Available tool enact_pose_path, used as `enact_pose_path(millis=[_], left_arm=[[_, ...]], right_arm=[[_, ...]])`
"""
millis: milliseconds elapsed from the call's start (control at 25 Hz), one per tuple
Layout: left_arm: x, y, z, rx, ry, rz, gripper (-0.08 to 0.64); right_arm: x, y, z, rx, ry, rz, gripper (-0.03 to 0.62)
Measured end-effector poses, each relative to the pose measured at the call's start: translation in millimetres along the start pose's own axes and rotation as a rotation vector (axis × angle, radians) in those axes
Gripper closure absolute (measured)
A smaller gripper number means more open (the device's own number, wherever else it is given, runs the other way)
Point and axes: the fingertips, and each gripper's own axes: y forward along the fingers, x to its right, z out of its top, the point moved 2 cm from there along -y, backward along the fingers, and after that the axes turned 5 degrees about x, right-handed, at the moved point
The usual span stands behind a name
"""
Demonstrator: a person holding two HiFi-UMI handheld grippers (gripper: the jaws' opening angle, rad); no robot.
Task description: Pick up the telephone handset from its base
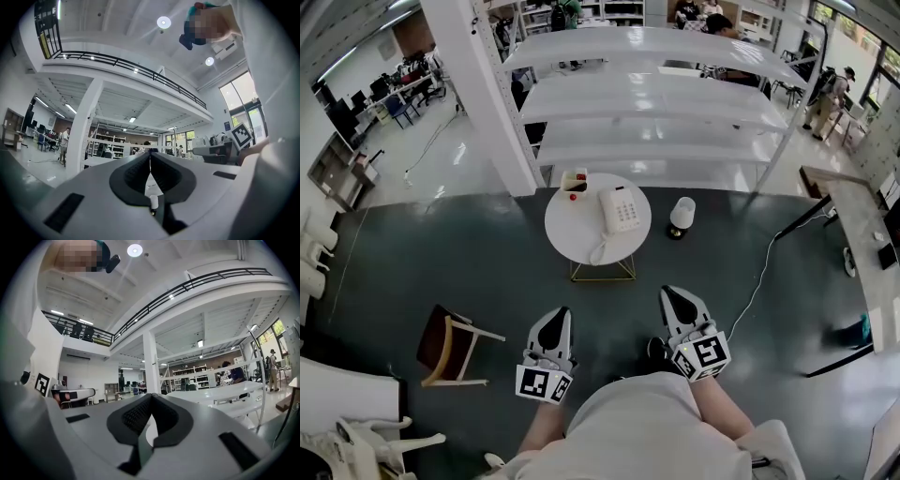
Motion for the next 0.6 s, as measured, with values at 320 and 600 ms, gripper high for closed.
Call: enact_pose_path(millis=[320,600], left_arm=[[-19,34,-10,-0.017,-0.004,0.004,0.538],[-33,99,-32,-0.014,-0.013,-0.024,0.538]], right_arm=[[25,33,-3,0.004,0.005,-0.006,0.584],[83,77,-15,0.010,0.022,-0.015,0.584]])
